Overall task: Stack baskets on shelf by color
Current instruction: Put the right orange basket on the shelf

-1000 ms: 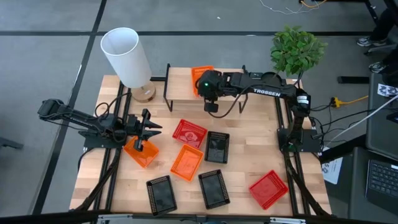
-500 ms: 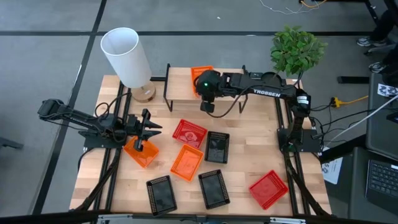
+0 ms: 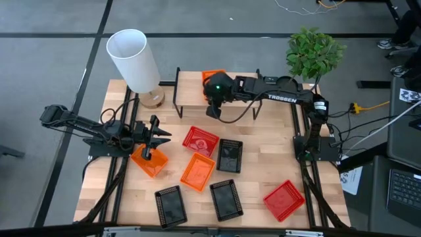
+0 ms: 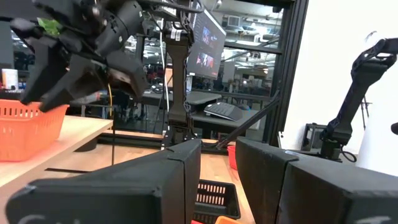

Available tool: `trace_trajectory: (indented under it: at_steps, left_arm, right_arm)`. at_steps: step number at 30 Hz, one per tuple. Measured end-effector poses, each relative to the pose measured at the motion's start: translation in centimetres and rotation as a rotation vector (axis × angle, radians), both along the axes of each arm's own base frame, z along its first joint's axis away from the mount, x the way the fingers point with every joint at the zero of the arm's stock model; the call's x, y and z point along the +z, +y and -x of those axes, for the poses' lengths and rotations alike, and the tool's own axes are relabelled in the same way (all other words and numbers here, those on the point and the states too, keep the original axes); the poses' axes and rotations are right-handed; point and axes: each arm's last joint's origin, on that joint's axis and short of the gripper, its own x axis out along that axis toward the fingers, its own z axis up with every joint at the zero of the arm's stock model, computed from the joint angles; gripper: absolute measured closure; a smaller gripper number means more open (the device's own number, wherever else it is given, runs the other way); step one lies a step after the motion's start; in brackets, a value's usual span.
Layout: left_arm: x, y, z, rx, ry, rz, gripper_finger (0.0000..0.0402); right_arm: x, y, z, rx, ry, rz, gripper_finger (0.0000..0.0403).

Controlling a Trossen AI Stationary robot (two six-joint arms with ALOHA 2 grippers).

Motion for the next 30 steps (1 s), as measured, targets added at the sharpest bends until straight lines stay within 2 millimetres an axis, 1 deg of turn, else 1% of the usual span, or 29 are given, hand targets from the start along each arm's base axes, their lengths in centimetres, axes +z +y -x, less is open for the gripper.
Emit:
trace_trajectory:
  at_steps: [2,3,6,8,9,11,13,15,17,22,30]
  left_arm:
    - [0.0,0.0,0.0,0.000,0.000,0.000,0.0308]
    - [0.0,0.0,0.0,0.000,0.000,0.000,0.0308]
    - [0.0,0.0,0.0,0.000,0.000,0.000,0.0308]
    - [0.0,0.0,0.0,-0.001,0.000,0.000,0.0308]
    - [0.0,0.0,0.0,0.000,0.000,0.000,0.0308]
    - [0.0,0.0,0.0,-0.001,0.000,0.000,0.0308]
    - [0.0,0.0,0.0,0.000,0.000,0.000,0.0308]
    - [0.0,0.0,0.0,-0.001,0.000,0.000,0.0308]
    - [0.0,0.0,0.0,-0.001,0.000,0.000,0.0308]
    - [0.0,0.0,0.0,-0.001,0.000,0.000,0.0308]
    - [0.0,0.0,0.0,-0.001,-0.001,0.000,0.0308]
  right_arm:
    - [0.4,0.0,0.2,-0.014,-0.007,0.019,0.0285]
    - [0.7,-0.1,0.4,-0.047,0.010,0.045,0.0285]
    - [1.6,-0.4,1.9,-0.263,0.130,0.176,0.0285]
    - [1.8,-0.6,3.0,-0.402,0.209,0.247,0.0285]
    - [1.7,-0.9,3.5,-0.438,0.247,0.241,0.0285]
    - [1.2,-1.3,4.4,-0.478,0.294,0.175,0.0285]
    - [0.1,-1.8,5.0,-0.511,0.338,0.119,0.0285]
    - [-1.0,-2.1,5.2,-0.517,0.371,0.092,0.0285]
    - [-1.5,-2.3,5.0,-0.513,0.357,0.078,0.0285]
    - [-1.6,-2.1,4.5,-0.440,0.315,0.023,0.0285]
    - [-1.6,-1.9,4.6,-0.414,0.339,-0.024,0.0285]
